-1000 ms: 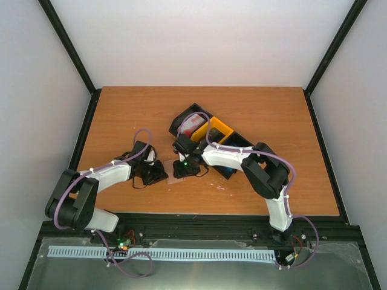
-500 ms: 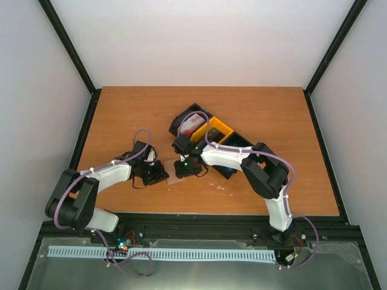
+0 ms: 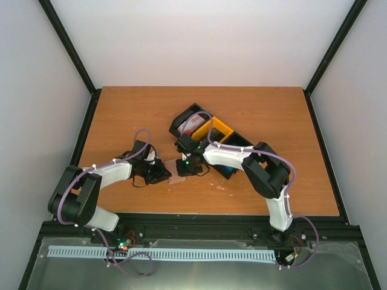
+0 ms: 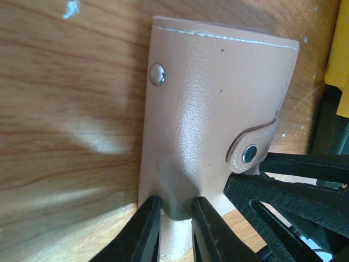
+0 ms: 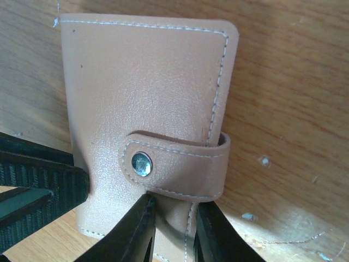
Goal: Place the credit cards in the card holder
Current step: Close the card holder at the center of the board.
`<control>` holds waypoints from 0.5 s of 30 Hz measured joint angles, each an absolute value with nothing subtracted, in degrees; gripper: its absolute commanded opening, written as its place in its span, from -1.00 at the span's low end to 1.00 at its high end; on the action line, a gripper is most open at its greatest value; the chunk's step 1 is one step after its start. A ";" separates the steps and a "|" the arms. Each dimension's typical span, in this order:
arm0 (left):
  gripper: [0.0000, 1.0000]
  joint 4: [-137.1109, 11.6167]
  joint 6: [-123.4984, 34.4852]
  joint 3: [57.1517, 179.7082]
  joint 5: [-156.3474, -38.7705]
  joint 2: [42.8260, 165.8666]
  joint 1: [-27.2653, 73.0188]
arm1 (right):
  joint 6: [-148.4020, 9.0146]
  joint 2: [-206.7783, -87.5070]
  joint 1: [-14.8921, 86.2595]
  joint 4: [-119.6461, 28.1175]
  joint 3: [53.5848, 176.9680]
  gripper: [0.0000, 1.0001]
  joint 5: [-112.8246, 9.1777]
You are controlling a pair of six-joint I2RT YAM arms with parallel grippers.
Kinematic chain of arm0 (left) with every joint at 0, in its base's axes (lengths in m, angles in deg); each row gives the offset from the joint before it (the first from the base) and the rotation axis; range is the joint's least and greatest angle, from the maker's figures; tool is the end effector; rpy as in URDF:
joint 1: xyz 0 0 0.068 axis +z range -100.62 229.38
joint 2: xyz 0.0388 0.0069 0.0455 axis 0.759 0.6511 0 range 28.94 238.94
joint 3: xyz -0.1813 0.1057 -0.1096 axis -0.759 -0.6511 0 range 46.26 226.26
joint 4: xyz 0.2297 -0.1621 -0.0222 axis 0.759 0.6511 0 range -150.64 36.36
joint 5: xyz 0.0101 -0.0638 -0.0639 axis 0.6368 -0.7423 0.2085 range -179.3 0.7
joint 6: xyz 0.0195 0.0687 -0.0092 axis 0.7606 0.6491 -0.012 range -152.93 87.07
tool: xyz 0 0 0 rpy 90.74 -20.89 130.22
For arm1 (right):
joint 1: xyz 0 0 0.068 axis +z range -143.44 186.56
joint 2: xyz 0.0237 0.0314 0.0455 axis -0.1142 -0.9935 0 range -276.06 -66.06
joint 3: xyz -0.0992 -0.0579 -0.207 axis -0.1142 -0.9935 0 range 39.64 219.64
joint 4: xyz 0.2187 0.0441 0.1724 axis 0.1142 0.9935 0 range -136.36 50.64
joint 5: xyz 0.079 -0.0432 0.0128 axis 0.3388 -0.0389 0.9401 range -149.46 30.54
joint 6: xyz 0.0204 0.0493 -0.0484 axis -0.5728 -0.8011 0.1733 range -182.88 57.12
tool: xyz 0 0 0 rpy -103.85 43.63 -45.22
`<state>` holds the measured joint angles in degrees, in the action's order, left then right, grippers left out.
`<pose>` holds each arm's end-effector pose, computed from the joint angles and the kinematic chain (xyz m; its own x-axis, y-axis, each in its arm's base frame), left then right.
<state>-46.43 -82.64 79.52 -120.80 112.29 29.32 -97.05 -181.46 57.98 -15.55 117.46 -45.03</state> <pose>0.2383 -0.1201 0.0599 -0.9327 -0.3518 0.0789 -0.3190 0.7033 -0.6353 0.2464 0.3326 0.0804 -0.9370 -0.3025 -0.1746 -0.3481 0.8485 0.3986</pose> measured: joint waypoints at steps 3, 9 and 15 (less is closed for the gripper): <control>-0.51 -45.70 -83.51 79.95 -120.50 112.34 29.32 | -98.34 -181.39 57.98 -15.86 117.31 -0.47 -44.92; 0.15 -39.89 -83.14 82.79 -117.13 110.43 28.64 | -98.15 -181.39 58.54 -14.07 118.29 0.08 -45.99; 0.66 -33.14 -81.11 87.69 -112.26 100.58 28.62 | -97.84 -177.06 59.11 -8.65 119.13 0.36 -51.52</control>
